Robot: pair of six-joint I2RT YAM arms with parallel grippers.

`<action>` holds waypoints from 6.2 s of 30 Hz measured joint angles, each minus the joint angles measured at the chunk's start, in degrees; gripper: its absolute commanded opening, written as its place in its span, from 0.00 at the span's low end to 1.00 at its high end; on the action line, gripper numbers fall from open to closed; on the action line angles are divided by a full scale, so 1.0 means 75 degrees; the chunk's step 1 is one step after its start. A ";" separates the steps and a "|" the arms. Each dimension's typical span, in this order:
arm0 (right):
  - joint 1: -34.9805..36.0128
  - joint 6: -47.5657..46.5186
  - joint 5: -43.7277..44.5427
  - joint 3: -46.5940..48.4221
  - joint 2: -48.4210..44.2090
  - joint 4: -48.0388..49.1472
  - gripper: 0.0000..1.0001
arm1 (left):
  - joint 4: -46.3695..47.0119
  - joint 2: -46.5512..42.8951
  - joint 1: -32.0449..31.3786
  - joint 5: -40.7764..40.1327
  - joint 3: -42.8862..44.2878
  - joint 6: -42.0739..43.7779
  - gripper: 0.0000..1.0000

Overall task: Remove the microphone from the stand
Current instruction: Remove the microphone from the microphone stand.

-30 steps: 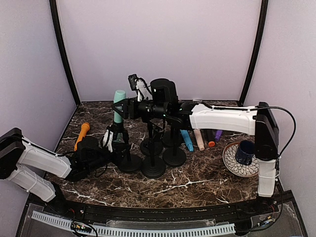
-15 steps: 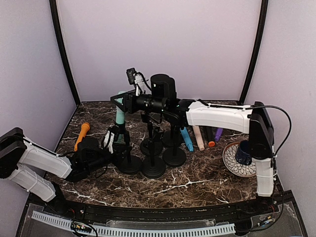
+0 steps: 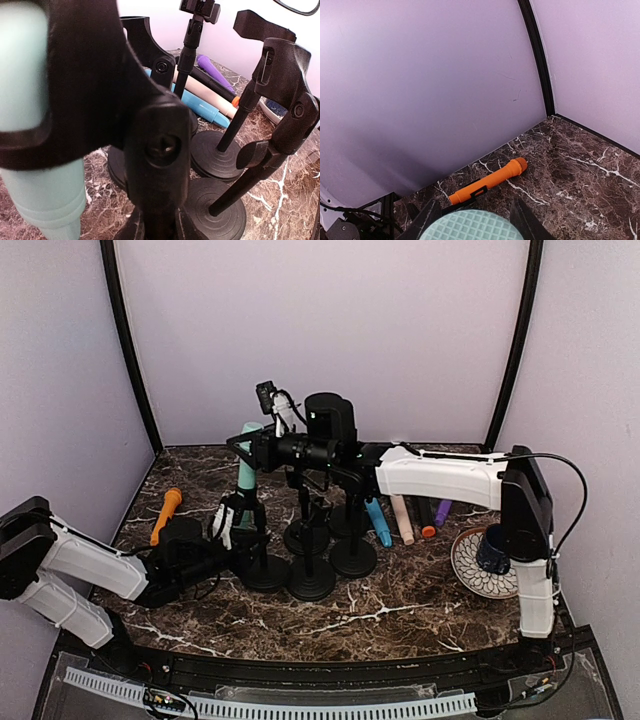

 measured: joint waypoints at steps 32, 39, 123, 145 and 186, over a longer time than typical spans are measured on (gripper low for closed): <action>0.0061 -0.0542 0.1271 0.1072 -0.0262 -0.2798 0.17 | 0.0321 0.0478 -0.0015 -0.0134 0.0245 0.0927 0.00; -0.0149 -0.0583 0.0396 0.1067 -0.0262 -0.2736 0.16 | 0.0560 0.0542 -0.0015 0.0122 0.0187 0.0740 0.00; -0.0895 -0.0242 -0.1384 0.0329 -0.0819 -0.2291 0.14 | 0.1743 0.0784 -0.0061 -0.0178 -0.0221 0.0431 0.00; -0.1029 -0.0662 -0.2052 -0.0105 -0.1177 -0.1871 0.14 | 0.2098 0.0796 -0.0102 0.0015 -0.0306 0.0463 0.00; -0.1239 -0.0073 -0.0965 -0.0583 -0.1923 -0.2235 0.14 | 0.1973 0.0828 -0.0125 0.0137 -0.0114 0.0460 0.00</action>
